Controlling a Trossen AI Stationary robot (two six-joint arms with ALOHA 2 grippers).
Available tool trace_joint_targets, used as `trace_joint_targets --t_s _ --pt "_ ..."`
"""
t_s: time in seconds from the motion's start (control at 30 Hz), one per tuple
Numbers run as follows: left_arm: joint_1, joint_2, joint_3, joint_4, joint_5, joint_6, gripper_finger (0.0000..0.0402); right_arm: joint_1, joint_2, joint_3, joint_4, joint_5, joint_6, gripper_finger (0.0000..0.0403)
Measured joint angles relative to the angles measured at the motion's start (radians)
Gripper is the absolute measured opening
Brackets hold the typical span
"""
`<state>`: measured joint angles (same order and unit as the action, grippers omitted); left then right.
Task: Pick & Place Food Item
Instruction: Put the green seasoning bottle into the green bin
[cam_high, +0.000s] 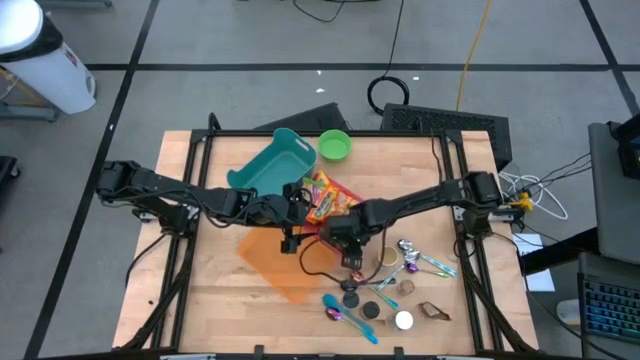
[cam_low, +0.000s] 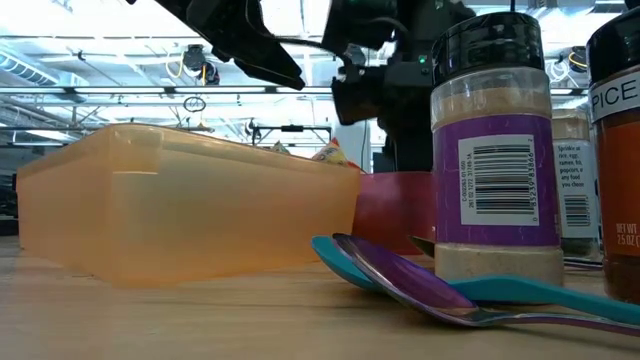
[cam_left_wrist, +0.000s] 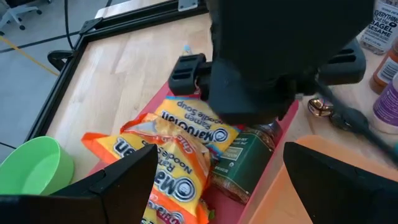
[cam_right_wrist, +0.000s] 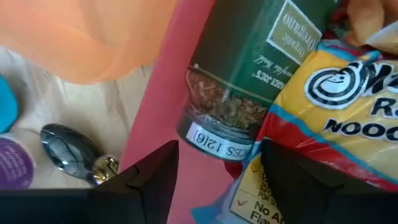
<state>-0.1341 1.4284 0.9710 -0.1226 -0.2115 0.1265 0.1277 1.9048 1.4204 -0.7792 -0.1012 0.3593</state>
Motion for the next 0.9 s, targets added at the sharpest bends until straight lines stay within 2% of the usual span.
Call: trace_joint_targets --t_s 0.27,0.5,0.7,0.9 --pt "0.0 0.0 0.0 0.0 0.0 0.0 0.0354 -0.034 -0.017 0.0 0.045 -0.036 0.102 0.0223" --pt "0.0 0.0 0.0 -0.001 0.0 0.0 0.0354 -0.035 0.017 0.0 0.121 -0.059 0.099 0.0221" --pt "0.0 0.0 0.0 -0.003 -0.001 0.0 0.0354 -0.035 0.069 0.004 0.113 -0.078 0.094 0.021" --pt "0.0 0.0 0.0 -0.007 -0.001 0.0 0.0354 -0.034 0.073 0.002 0.118 0.027 0.093 0.0187"
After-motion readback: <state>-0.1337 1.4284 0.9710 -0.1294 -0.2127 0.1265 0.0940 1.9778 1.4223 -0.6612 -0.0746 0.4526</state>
